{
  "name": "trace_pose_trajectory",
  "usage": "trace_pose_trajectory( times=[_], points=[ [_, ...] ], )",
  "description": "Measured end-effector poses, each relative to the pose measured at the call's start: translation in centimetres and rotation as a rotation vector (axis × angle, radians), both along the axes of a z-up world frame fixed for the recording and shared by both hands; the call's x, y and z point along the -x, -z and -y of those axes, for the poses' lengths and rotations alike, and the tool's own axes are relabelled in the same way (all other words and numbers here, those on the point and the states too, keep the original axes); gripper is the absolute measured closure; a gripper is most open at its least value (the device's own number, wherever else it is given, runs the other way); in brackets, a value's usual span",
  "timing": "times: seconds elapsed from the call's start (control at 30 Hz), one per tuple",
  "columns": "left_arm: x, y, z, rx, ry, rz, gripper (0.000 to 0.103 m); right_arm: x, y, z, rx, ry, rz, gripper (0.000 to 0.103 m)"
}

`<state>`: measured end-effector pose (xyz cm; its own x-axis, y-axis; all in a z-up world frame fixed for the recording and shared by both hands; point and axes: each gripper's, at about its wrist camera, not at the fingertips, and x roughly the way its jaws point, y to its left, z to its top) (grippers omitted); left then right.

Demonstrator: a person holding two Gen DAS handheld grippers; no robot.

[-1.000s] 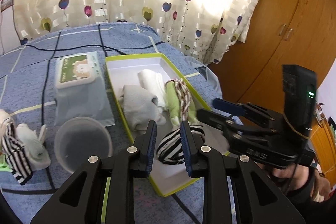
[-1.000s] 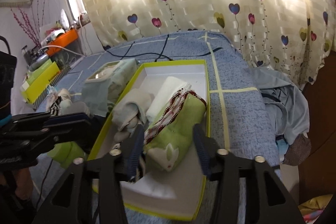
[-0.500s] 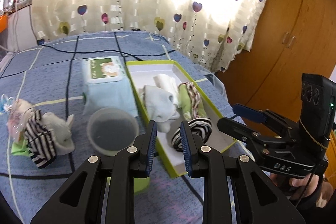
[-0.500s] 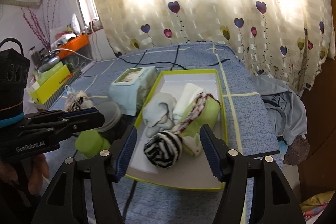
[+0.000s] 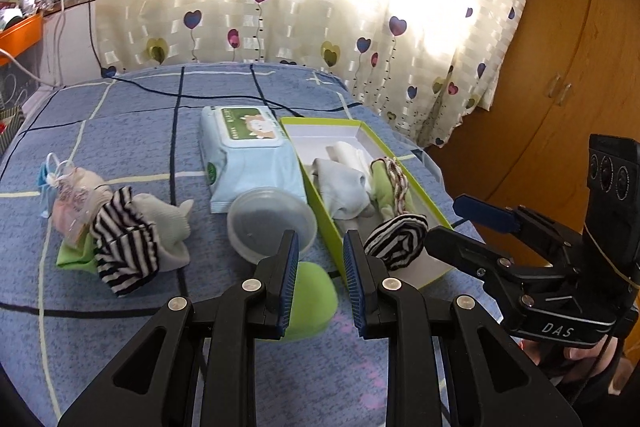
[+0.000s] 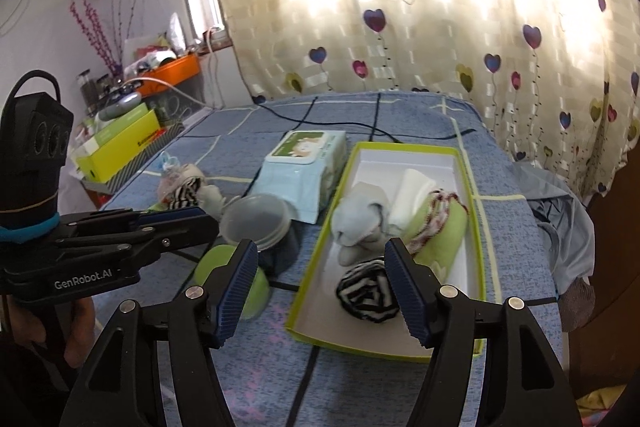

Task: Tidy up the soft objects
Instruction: 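Move both grippers away from the lid back over the remaining pile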

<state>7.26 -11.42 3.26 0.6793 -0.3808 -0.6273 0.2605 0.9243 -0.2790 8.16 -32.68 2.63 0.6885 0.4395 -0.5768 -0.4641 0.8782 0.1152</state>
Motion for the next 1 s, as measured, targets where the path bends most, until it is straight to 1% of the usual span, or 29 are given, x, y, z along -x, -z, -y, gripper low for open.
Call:
trace_pose_trajectory(
  times=[0.43, 0.8, 1.0],
  points=[
    [0.8, 0.1, -2.6, 0.032, -0.034, 0.004, 0.079, 0.2, 0.0, -3.1, 0.037, -0.037, -0.012, 0.037],
    [0.8, 0.4, -3.6, 0.036, -0.054, 0.003, 0.079, 0.0, 0.3, -4.2, 0.045, -0.058, -0.025, 0.037],
    [0.8, 0.8, -4.7, 0.038, -0.082, -0.008, 0.079, -0.2, 0.5, -4.8, 0.044, -0.078, -0.031, 0.037]
  ],
)
